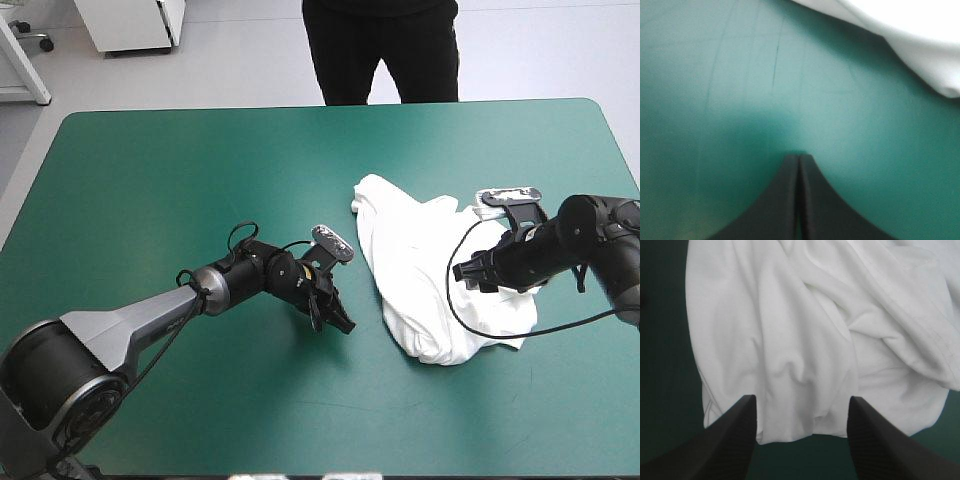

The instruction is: Fold the cloth

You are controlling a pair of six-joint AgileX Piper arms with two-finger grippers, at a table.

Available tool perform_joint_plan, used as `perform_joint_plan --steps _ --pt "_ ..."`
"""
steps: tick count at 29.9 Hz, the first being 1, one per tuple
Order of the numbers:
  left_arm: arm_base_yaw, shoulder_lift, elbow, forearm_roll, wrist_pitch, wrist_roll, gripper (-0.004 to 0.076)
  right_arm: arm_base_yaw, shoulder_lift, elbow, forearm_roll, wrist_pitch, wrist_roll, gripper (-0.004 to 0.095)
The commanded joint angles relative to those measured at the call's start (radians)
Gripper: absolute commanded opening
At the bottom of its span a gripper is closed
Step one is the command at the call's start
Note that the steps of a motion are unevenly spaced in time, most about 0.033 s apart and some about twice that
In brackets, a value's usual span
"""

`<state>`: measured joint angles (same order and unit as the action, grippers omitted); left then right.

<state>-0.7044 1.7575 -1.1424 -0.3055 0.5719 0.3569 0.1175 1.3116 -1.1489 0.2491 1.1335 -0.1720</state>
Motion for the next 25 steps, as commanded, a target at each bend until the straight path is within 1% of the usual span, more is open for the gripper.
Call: perform_joint_plan --steps 1,11,14,17,19,21,25 --pt "-0.004 -0.035 -0.022 -0.018 -0.001 -0.002 -0.0009 0.003 -0.025 -0.033 0.019 -0.017 -0.007 0.0508" --pt "-0.004 -0.035 -0.022 -0.018 0.000 -0.002 -0.0009 0.003 -0.025 -0.033 0.019 -0.011 -0.007 0.0509" --pt "-0.002 -0.040 -0.022 -0.010 0.020 -0.002 -0.0009 0.003 -0.025 -0.033 0.019 -0.009 -0.007 0.0508" --pt "0.000 -0.059 -0.022 0.031 0.065 -0.005 -0.0009 0.003 -0.025 -0.033 0.019 -0.009 -0.007 0.0509" --pt "-0.001 -0.078 -0.022 0.084 0.094 -0.027 -0.0009 0.003 -0.025 -0.033 0.019 -0.007 -0.007 0.0509" --pt "0.013 -0.105 -0.022 0.125 0.100 -0.070 -0.0009 0.003 -0.025 -0.033 0.019 -0.007 -0.007 0.0509" --pt "0.076 -0.161 -0.022 0.138 0.113 -0.116 -0.0009 0.003 -0.025 -0.033 0.019 -0.007 -0.007 0.0509"
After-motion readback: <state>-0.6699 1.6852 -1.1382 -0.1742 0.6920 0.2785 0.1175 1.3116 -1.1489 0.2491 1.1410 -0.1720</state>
